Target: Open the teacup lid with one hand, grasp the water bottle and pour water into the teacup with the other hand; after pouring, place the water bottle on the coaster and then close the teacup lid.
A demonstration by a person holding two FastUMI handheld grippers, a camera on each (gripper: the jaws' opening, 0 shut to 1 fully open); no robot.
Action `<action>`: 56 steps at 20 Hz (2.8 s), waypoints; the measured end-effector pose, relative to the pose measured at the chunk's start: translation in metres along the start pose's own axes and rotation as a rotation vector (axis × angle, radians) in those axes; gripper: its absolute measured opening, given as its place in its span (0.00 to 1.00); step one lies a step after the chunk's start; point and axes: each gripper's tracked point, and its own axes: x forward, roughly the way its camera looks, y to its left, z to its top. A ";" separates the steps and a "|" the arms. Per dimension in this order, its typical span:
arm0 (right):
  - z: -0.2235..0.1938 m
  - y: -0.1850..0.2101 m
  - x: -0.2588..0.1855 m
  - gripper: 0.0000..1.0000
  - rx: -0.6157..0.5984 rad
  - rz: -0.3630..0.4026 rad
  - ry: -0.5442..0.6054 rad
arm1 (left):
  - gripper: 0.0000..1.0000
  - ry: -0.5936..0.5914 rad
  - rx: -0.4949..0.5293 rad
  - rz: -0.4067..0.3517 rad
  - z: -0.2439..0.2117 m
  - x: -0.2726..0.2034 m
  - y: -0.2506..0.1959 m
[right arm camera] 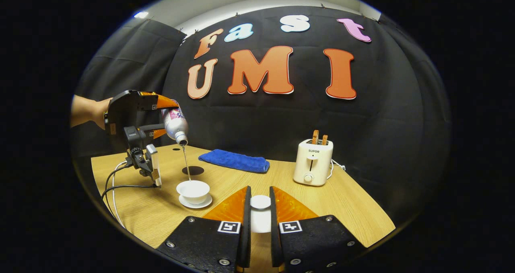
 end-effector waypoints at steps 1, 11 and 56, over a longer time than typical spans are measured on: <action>-0.003 0.001 0.001 0.21 -0.003 0.006 0.005 | 0.85 0.000 0.011 0.009 0.002 0.001 0.001; -0.008 0.003 0.001 0.20 0.000 0.019 0.015 | 0.84 -0.026 0.091 0.057 0.024 -0.006 -0.006; 0.054 0.066 0.044 0.21 -0.009 0.076 -0.037 | 0.84 0.145 -1.353 0.147 -0.037 0.022 -0.004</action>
